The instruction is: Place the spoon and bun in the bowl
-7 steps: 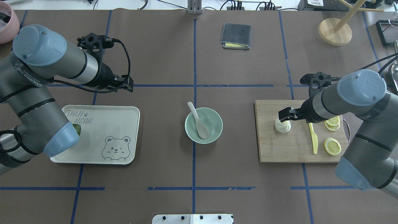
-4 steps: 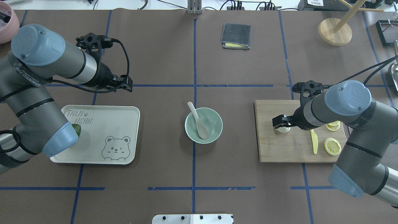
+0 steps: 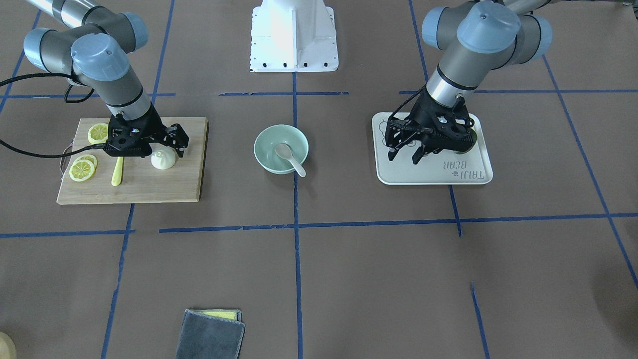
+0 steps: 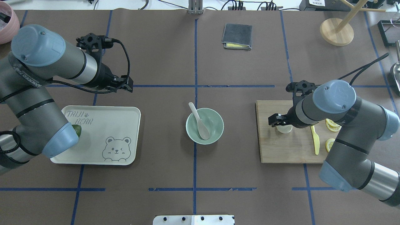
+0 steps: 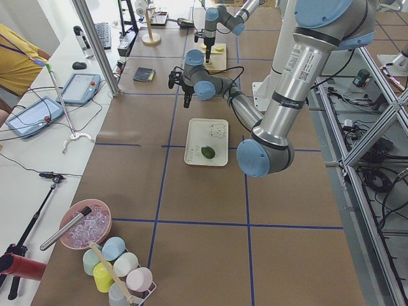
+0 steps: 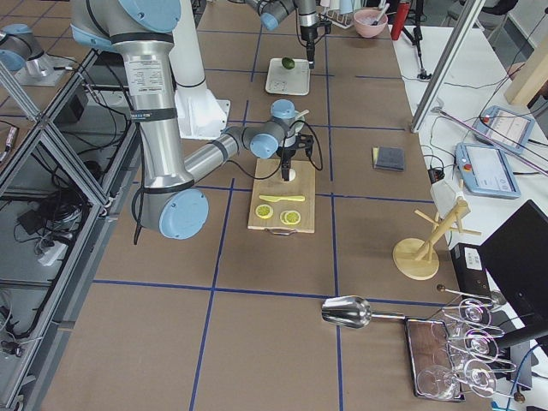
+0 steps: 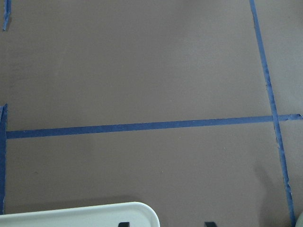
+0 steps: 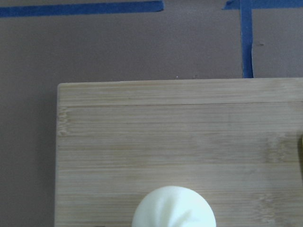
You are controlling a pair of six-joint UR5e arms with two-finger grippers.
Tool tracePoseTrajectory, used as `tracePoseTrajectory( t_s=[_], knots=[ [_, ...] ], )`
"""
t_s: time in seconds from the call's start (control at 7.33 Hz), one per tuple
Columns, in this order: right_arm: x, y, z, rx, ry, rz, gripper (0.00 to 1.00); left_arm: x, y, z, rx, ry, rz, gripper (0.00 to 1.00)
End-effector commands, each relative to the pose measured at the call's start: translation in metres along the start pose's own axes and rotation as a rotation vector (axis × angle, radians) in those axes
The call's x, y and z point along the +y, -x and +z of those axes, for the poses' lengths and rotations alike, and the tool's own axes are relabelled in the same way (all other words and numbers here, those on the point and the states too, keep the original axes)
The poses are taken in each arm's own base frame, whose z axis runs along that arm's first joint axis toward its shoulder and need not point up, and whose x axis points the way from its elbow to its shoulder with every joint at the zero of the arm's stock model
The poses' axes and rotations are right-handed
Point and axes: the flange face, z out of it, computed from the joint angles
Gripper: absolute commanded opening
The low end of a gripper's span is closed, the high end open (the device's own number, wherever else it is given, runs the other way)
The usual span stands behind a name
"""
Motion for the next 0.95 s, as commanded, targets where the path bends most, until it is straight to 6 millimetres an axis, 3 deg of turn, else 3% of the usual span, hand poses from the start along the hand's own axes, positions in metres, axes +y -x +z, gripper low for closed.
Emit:
tracePoseTrajectory(
  t_s=[0.0,0.27,0.68,0.82],
  knots=[
    [-0.002,-0.004,0.004,0.013,-0.007,0.006,0.66,0.0,-0.001,-0.001,0.002,-0.002,0.001,0.62],
    [-0.002,-0.003,0.003,0.011,-0.008,0.007,0.4,0.0,0.0,-0.001,0.0,-0.002,0.001,0.62],
    [-0.001,0.004,-0.008,-0.011,-0.015,-0.001,0.32,0.002,0.0,-0.007,0.005,-0.008,0.003,0.62],
    [-0.001,0.016,-0.028,-0.045,-0.031,-0.009,0.33,0.003,-0.002,-0.012,0.013,-0.012,0.006,0.62]
  ],
)
